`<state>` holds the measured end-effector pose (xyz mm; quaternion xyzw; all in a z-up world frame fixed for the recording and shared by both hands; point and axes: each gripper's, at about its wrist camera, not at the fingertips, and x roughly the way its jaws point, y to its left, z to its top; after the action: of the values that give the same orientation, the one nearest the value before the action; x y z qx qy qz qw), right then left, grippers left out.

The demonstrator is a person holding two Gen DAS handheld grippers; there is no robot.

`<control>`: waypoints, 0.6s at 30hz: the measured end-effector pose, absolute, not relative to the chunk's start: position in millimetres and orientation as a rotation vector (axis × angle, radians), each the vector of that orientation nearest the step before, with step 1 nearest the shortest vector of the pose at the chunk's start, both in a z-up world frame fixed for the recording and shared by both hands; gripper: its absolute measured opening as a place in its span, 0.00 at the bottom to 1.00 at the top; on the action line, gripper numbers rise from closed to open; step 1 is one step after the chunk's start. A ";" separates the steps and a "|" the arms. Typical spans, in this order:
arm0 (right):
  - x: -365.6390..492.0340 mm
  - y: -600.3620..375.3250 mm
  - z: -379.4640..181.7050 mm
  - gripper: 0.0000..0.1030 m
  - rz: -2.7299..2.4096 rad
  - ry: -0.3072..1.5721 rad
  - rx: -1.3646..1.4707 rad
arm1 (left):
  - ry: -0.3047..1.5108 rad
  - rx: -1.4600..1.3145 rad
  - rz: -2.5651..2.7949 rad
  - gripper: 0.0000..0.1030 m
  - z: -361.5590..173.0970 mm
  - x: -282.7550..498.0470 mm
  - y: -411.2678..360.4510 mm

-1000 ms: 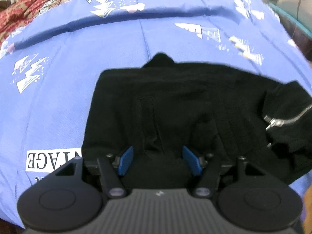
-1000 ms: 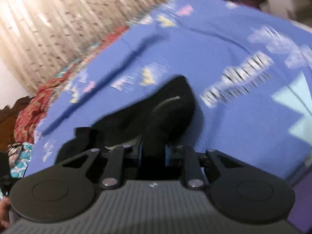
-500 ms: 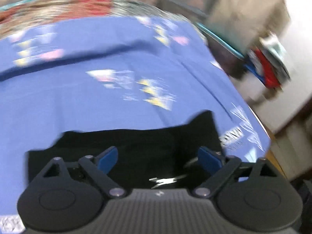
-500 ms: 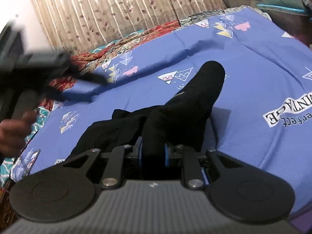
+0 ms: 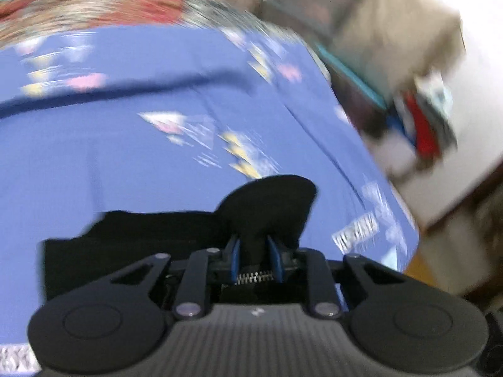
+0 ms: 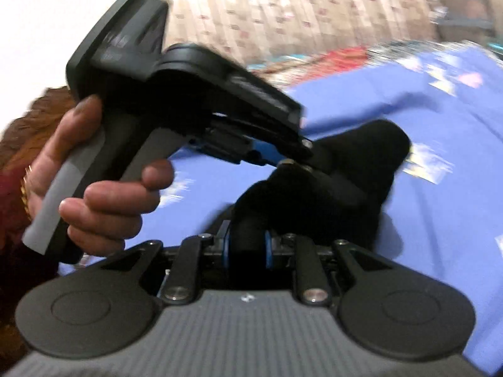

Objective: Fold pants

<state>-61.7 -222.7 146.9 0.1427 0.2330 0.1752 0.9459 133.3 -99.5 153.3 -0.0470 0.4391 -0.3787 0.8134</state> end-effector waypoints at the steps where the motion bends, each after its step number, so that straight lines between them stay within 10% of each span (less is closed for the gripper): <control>1: -56.1 -211.9 148.1 0.22 0.391 0.474 0.276 | 0.928 -0.136 -0.782 0.18 152.7 137.5 -81.0; 10: 10.1 -134.4 80.1 0.37 0.578 0.734 0.197 | 1.087 -0.279 -0.319 0.23 53.9 170.9 36.0; 18: -30.3 -230.7 123.8 0.42 0.441 0.544 0.406 | 0.951 -0.449 -0.416 0.54 83.0 147.8 68.6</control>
<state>-30.3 -230.7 123.8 0.1974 0.2645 0.2144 0.9193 147.8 68.6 83.0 -0.2127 0.4505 -0.1973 0.8443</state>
